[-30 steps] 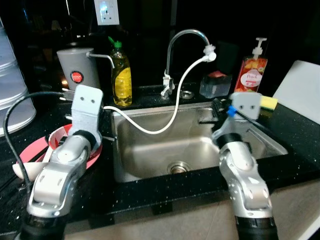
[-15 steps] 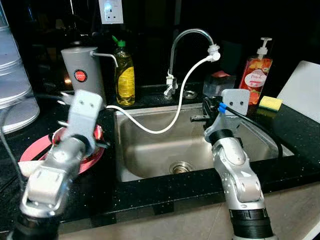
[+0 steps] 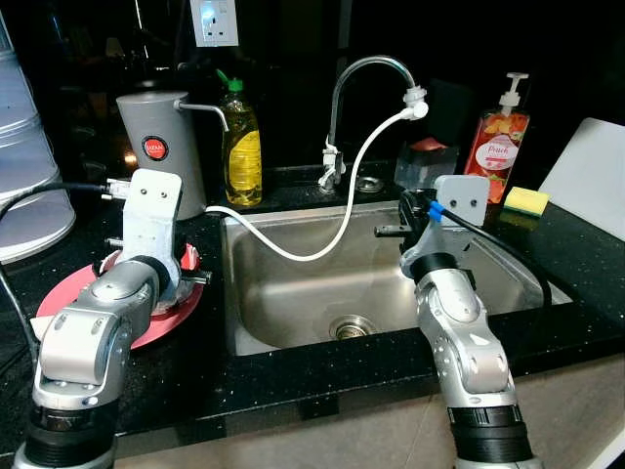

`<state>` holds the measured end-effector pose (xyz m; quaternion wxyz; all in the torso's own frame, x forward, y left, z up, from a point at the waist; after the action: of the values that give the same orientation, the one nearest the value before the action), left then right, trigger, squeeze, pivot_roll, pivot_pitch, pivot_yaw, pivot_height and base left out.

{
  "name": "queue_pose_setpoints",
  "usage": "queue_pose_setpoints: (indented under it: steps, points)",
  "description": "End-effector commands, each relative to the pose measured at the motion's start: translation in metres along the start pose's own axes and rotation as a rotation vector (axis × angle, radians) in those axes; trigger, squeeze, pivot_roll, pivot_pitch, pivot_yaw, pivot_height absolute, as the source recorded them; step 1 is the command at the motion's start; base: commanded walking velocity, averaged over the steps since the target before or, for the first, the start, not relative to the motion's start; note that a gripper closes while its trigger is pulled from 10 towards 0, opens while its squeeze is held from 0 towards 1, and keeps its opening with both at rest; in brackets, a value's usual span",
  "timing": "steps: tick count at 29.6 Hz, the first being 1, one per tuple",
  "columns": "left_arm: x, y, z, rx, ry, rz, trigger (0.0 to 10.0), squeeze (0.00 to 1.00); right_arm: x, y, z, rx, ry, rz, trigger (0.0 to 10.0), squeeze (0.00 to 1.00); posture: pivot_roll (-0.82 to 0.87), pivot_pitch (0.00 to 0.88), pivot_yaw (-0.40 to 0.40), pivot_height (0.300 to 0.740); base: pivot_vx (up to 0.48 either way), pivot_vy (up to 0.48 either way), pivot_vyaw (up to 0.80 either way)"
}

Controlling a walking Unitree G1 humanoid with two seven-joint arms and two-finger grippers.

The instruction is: Kitchen organization

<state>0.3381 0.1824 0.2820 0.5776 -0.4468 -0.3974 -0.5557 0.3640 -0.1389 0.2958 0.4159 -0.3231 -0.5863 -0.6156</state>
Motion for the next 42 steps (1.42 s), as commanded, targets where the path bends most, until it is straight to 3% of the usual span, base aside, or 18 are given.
queue_pose_setpoints:
  steps: [1,10,11,17,28,29,31,32,33,37,38,42]
  points:
    - [0.010,-0.002,0.000,0.003,0.036,-0.036,10.0,1.00,0.001,0.001,0.002,0.007,0.003,-0.010,10.0,0.00,-0.01,0.028,0.005,0.740,0.000,0.000,0.00]
    - [0.010,-0.003,-0.008,-0.035,0.001,0.003,10.0,1.00,0.000,0.001,0.003,0.002,0.003,-0.013,10.0,0.00,-0.01,0.034,0.018,0.740,0.000,0.000,0.00]
    - [0.008,-0.004,-0.009,-0.032,-0.008,0.015,10.0,0.00,0.000,0.001,0.002,0.000,0.003,-0.012,10.0,0.00,0.00,0.035,0.018,0.740,0.000,0.000,0.00]
    - [-0.018,-0.006,-0.024,-0.055,-0.019,0.116,10.0,0.00,-0.002,0.000,0.003,-0.004,0.007,-0.011,10.0,0.00,0.00,0.041,0.030,0.740,0.000,0.000,0.00]
    - [-0.036,-0.006,-0.018,-0.015,0.005,0.178,10.0,0.00,-0.003,-0.002,0.002,-0.008,0.010,-0.009,10.0,0.00,0.00,0.044,0.033,0.740,0.000,0.000,0.00]
    - [-0.041,-0.007,-0.018,-0.019,0.026,0.190,8.2,0.00,-0.003,-0.002,0.002,-0.009,0.011,-0.009,10.0,0.00,0.00,0.043,0.032,0.740,0.000,0.000,0.00]
    - [-0.043,-0.007,-0.018,-0.024,0.041,0.198,7.8,0.00,-0.003,-0.001,0.002,-0.010,0.011,-0.009,10.0,0.00,0.00,0.043,0.032,0.740,0.000,0.000,0.00]
    - [-0.046,-0.007,-0.017,-0.024,0.065,0.203,6.0,0.00,-0.003,-0.001,0.002,-0.010,0.011,-0.010,10.0,0.00,0.00,0.043,0.031,0.740,0.000,0.000,0.00]
    - [-0.049,-0.007,-0.017,-0.028,0.072,0.209,5.1,0.00,-0.003,-0.001,0.002,-0.009,0.010,-0.010,10.0,0.00,0.00,0.044,0.031,0.740,0.000,0.000,0.00]
    - [-0.054,-0.008,-0.016,-0.028,0.071,0.225,4.7,0.00,-0.002,0.000,0.002,-0.009,0.011,-0.011,10.0,0.00,0.00,0.043,0.030,0.740,0.000,0.000,0.00]
    - [-0.055,-0.008,-0.016,-0.027,0.072,0.227,0.0,0.00,-0.002,0.000,0.002,-0.009,0.011,-0.011,10.0,0.00,0.00,0.045,0.030,0.740,0.000,0.000,0.00]
    - [-0.055,-0.008,-0.015,-0.023,0.087,0.218,0.0,0.00,-0.002,-0.001,0.002,-0.011,0.010,-0.011,10.0,0.00,0.00,0.045,0.030,0.740,0.000,0.000,0.00]
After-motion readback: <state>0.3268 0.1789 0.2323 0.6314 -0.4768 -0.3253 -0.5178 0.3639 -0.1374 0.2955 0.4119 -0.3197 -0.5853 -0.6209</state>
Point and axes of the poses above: a point about 5 cm out from each wrist's last joint towards the gripper, its own y axis pointing out of the wrist towards the gripper, its own x axis along the axis of the wrist's last joint, z = x × y, the point moved 3 cm from there along y, pointing out of the wrist towards the gripper, and after that the axes turned 6 degrees about y, right-handed, at the moved point
